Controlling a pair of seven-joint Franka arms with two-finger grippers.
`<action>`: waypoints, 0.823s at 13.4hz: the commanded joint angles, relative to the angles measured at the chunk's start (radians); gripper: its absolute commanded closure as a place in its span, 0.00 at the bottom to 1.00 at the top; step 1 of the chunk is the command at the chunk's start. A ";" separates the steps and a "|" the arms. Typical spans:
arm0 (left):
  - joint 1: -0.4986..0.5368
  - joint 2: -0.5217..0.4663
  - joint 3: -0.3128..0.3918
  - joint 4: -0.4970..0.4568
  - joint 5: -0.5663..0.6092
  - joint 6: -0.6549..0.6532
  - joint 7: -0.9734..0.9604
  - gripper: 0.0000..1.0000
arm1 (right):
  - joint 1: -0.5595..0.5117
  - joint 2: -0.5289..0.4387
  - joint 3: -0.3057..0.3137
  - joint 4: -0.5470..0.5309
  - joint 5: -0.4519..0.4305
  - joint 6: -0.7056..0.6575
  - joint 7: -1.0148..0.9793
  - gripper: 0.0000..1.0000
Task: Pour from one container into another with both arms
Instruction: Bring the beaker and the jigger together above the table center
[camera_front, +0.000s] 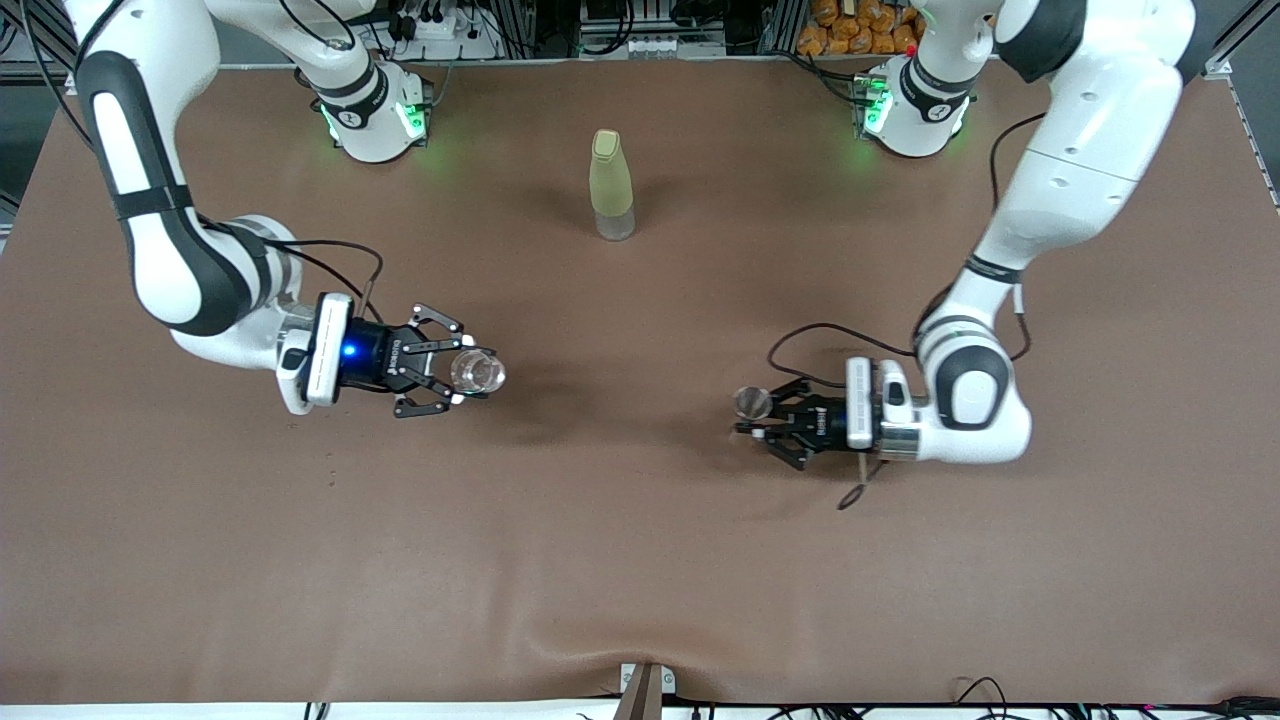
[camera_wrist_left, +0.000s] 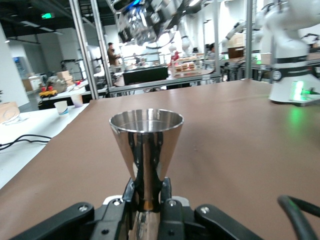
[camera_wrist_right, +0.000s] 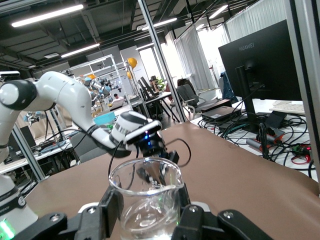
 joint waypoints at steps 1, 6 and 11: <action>-0.084 0.007 0.008 -0.007 -0.131 0.088 0.001 1.00 | 0.071 -0.027 -0.007 -0.017 0.089 0.072 0.014 0.80; -0.239 0.047 0.010 0.002 -0.297 0.231 0.008 1.00 | 0.224 -0.013 -0.007 -0.018 0.324 0.172 0.003 0.81; -0.334 0.101 0.021 0.048 -0.340 0.283 0.007 1.00 | 0.260 0.017 -0.009 0.011 0.333 0.212 0.002 0.81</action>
